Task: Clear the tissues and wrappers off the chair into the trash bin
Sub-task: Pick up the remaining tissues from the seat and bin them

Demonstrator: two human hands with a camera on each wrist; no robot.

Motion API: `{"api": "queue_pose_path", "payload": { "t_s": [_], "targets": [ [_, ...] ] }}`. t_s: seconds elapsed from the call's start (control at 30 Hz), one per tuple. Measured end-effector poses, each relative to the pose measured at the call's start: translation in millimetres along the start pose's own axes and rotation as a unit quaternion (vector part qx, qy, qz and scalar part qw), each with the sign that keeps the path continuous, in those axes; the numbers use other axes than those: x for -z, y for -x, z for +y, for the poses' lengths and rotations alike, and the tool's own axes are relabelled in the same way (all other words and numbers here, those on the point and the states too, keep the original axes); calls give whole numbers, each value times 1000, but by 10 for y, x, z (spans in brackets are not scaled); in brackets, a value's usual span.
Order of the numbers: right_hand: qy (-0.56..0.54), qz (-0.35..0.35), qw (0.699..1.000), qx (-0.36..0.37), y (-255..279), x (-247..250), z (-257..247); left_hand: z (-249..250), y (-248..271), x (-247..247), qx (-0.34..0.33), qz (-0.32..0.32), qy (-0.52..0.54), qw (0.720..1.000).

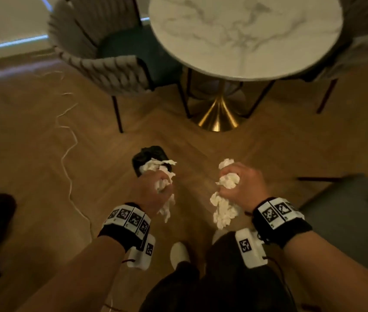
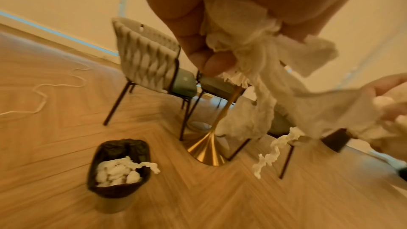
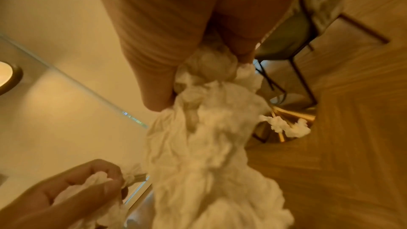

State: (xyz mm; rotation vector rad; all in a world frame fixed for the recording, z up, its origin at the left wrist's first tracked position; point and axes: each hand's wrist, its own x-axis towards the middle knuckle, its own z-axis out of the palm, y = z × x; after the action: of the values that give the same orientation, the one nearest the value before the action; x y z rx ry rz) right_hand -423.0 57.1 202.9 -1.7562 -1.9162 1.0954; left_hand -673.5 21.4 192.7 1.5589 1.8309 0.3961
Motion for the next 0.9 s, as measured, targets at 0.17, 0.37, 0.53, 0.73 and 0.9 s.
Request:
{"api": "queue_pose_path", "payload": {
  "t_s": [0.17,0.37,0.53,0.73,0.9],
  "targets": [
    [-42,-80,995,41,-914,-792,-364,-758,-337,193,79,44,35,995],
    [-33,-175,980,90,-1855,-1654,-316,-1686,-1280,55,201,14,31,979],
    [-17,-197,971,134,-2415,-2192,-51,-2472,-2316,-323,243,-36,0,969],
    [28,-193,967,162,-2878,-2747,400,-3404,-3120,-1300,263,-105,-6,959],
    [26,-181,969,168,-3096,-3202,545,-3805,-3144,-1623,235,-160,-10,959]
  ]
}}
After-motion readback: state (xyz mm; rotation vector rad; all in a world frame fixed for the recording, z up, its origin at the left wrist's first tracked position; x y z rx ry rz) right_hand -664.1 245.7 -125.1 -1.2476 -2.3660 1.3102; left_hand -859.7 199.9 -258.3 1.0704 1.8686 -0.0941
